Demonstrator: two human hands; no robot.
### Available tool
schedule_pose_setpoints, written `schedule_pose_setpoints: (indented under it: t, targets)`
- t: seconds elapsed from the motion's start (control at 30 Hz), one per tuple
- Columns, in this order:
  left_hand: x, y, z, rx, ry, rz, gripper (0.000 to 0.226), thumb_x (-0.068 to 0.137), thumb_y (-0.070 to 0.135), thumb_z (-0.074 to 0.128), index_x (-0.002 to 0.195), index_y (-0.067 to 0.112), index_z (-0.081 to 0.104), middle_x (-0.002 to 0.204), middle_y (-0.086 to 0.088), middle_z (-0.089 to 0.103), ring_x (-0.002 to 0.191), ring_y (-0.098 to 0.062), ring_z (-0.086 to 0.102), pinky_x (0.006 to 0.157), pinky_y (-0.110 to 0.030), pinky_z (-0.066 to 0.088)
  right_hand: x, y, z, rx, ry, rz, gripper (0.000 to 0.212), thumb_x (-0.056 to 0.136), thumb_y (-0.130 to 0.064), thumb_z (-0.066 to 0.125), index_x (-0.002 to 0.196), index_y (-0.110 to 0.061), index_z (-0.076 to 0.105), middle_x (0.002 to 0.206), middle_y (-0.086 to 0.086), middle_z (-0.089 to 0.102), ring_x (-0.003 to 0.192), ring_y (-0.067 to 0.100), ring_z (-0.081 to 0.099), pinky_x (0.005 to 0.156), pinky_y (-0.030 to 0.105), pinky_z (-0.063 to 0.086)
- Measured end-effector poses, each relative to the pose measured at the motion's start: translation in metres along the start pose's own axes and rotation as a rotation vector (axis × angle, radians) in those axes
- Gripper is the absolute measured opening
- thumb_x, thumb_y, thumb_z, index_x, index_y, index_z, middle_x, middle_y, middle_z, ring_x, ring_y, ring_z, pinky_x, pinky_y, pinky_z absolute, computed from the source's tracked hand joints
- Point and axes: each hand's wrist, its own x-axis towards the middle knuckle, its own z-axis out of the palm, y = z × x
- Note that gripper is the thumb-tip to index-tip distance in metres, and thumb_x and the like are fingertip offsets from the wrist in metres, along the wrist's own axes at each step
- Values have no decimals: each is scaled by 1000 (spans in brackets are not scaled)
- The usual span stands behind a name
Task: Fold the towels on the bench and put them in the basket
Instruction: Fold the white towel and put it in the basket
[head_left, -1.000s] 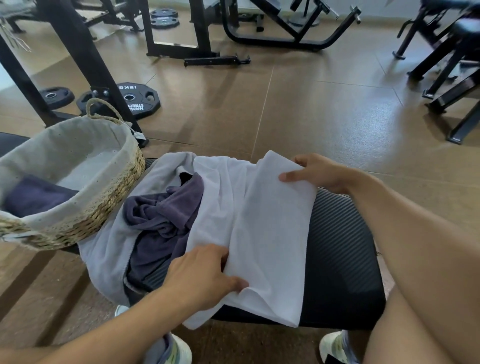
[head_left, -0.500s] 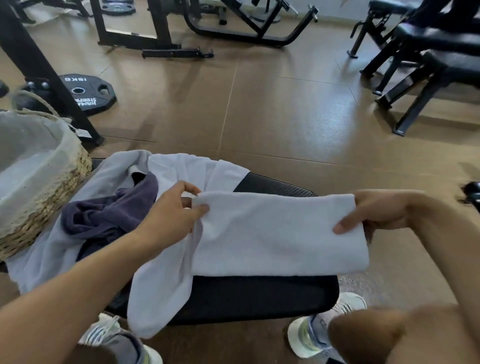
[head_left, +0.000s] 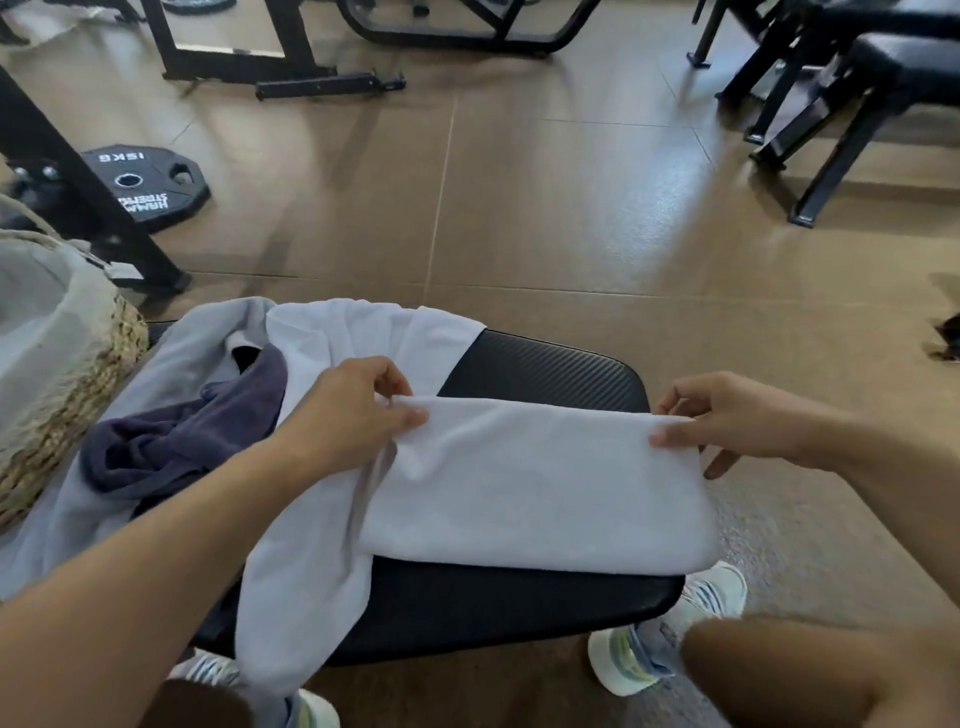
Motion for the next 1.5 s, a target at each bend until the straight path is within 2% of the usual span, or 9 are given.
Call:
schedule_pose_setpoints:
  t: [0.17, 0.33, 0.7, 0.87, 0.97, 1.1, 1.3, 1.4, 1.5]
  targets:
    - [0, 3, -5, -58, -26, -66, 22, 86, 37, 78, 82, 19, 67, 89, 2, 71, 80, -17, 65, 78, -36, 54, 0, -2, -2, 25, -39, -14, 12, 90, -31, 74, 93, -20, 77, 95, 3, 78, 95, 24, 73, 67, 33, 61]
    - [-1, 9, -22, -541, -315, -277, 14, 94, 13, 68, 82, 10, 60, 94, -17, 70, 82, -25, 67, 76, -34, 56, 0, -8, -4, 184, -45, 82, 27, 84, -35, 77, 93, -10, 80, 95, 7, 79, 85, 15, 72, 67, 30, 58]
    - [2, 2, -22, -428, -220, -214, 15, 87, 7, 77, 88, 9, 62, 89, -13, 74, 69, -20, 68, 60, -30, 57, 9, -13, -1, 249, 52, 85, 32, 75, -30, 84, 99, -11, 78, 89, 1, 74, 77, 10, 62, 63, 25, 46]
    - [-7, 8, -39, -471, -491, -194, 25, 79, -11, 75, 93, 5, 61, 87, -14, 70, 78, -23, 71, 73, -35, 61, -7, -17, -23, 158, -275, 72, 34, 78, -23, 83, 111, -17, 78, 101, 7, 75, 78, 10, 63, 61, 21, 48]
    - [-17, 13, -37, -218, -637, -157, 27, 75, -10, 76, 97, 4, 72, 87, -12, 74, 82, -20, 72, 73, -27, 57, -15, -17, -28, 154, -343, 12, 35, 65, -35, 88, 93, -15, 81, 89, 8, 73, 73, 11, 65, 59, 20, 50]
    - [-18, 20, -39, -165, -521, -50, 16, 66, -1, 76, 79, 8, 74, 77, -3, 72, 78, -15, 66, 71, -23, 51, -22, -24, -31, 216, -266, -118, 23, 66, -34, 86, 72, -16, 73, 76, 6, 67, 69, 12, 63, 61, 17, 50]
    - [-16, 31, -51, -702, -351, 139, 16, 80, 21, 80, 67, 28, 72, 78, 5, 68, 80, -9, 64, 77, -30, 48, -18, -35, -26, 491, 87, -367, 39, 78, -10, 75, 69, -16, 38, 60, -6, 43, 55, 7, 41, 49, 15, 35]
    - [-14, 32, -52, -694, -315, 164, 29, 78, 20, 76, 54, 26, 60, 63, 10, 56, 63, -3, 57, 66, -23, 45, -22, -40, -28, 441, 117, -407, 17, 74, -10, 72, 80, -11, 56, 67, -5, 59, 61, 6, 55, 52, 14, 44]
    - [-13, 24, -61, -627, -413, 130, 48, 74, 2, 85, 57, 23, 45, 60, 7, 41, 56, -4, 45, 55, -18, 42, -30, -36, -36, 342, -24, -328, 21, 75, -22, 85, 94, -15, 78, 88, 4, 75, 76, 14, 69, 60, 21, 55]
